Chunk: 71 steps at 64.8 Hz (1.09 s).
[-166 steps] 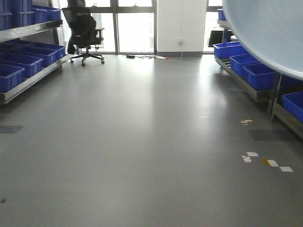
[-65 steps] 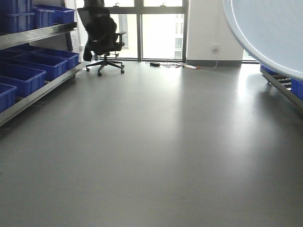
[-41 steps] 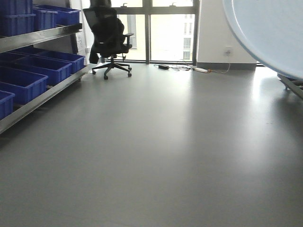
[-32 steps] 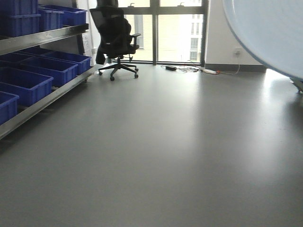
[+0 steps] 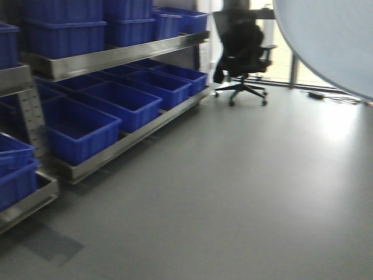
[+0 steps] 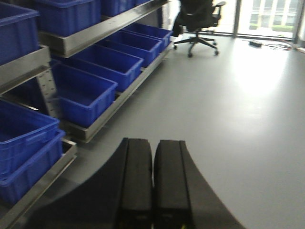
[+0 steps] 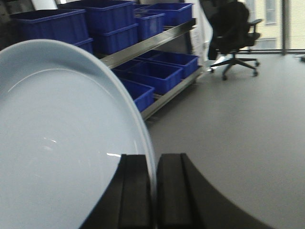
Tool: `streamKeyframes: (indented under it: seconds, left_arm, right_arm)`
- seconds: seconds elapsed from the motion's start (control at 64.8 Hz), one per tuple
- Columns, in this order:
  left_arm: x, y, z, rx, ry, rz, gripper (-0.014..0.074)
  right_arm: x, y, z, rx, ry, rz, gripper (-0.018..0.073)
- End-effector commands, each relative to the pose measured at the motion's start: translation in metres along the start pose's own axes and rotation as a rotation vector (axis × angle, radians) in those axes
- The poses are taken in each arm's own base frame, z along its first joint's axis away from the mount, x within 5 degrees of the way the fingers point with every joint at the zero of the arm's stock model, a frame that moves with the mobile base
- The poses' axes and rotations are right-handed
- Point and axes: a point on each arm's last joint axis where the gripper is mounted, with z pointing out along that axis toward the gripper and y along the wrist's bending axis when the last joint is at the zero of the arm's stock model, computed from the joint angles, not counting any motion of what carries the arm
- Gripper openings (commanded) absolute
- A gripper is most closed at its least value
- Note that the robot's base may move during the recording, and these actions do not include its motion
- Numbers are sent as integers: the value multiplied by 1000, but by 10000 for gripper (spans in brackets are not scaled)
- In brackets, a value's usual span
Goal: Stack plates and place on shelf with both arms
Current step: 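Drive the base away from the table toward the blue-bin shelf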
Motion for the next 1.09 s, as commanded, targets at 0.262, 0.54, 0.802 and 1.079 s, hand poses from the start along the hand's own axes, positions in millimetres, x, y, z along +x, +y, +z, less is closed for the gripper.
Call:
streamKeyframes:
  seconds: [0.262,0.54,0.802,1.079]
  left_arm:
    - [-17,1,-1,-4,-103,-6,82]
    - [-17,1,-1,-4,-103,-6,82]
    - [-17,1,-1,-4,-103,-6,82]
    - [-17,1,-1,-4,-103,-6,82]
  right_arm:
    - [-19,2,-1,0,-129,2,48]
    - [-19,2,-1,0,-129,2,48]
    - [-19,2,-1,0,-129,2,48]
    - [-19,2,-1,0,-129,2,48]
